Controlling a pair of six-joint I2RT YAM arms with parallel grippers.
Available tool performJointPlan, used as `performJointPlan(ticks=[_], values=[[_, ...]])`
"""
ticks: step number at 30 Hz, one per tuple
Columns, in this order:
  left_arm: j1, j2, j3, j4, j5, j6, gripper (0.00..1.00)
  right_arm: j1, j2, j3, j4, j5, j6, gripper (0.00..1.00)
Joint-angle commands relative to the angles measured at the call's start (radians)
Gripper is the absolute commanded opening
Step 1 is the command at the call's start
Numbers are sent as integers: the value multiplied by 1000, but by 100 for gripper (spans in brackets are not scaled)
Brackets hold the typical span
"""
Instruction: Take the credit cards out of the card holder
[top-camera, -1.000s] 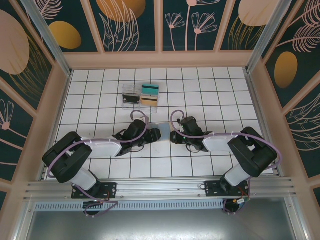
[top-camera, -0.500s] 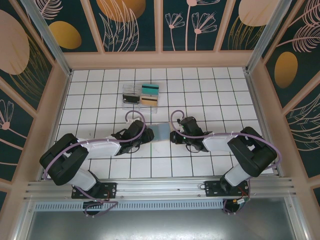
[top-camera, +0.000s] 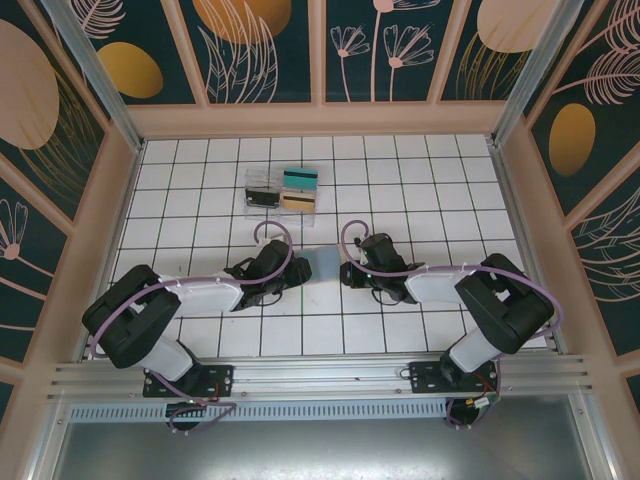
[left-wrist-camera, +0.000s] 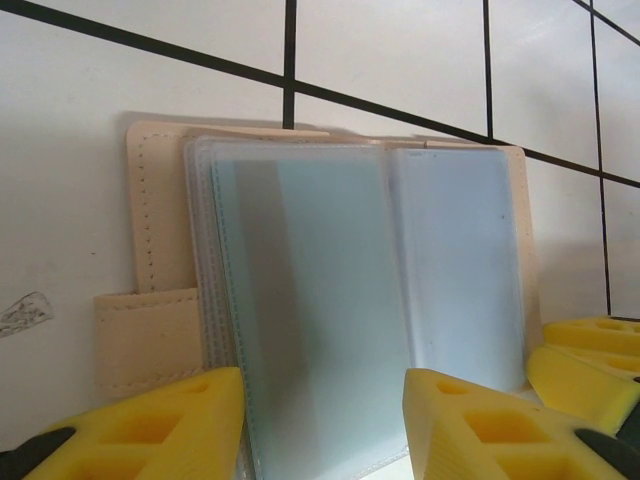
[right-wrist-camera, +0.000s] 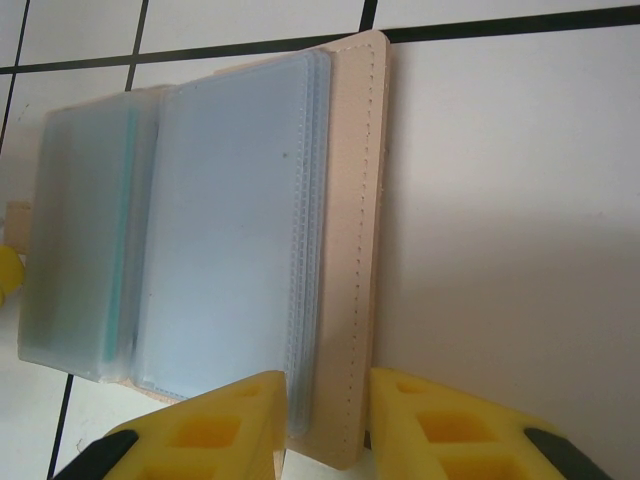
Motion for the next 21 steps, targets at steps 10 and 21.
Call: performJointPlan(ticks=[10, 21], values=[[-5, 40, -5, 81, 68, 13, 47, 16, 25, 10, 13, -31, 12, 29], [-5, -4, -10, 156, 122, 37, 56, 17, 30, 11, 14, -31, 14, 29]])
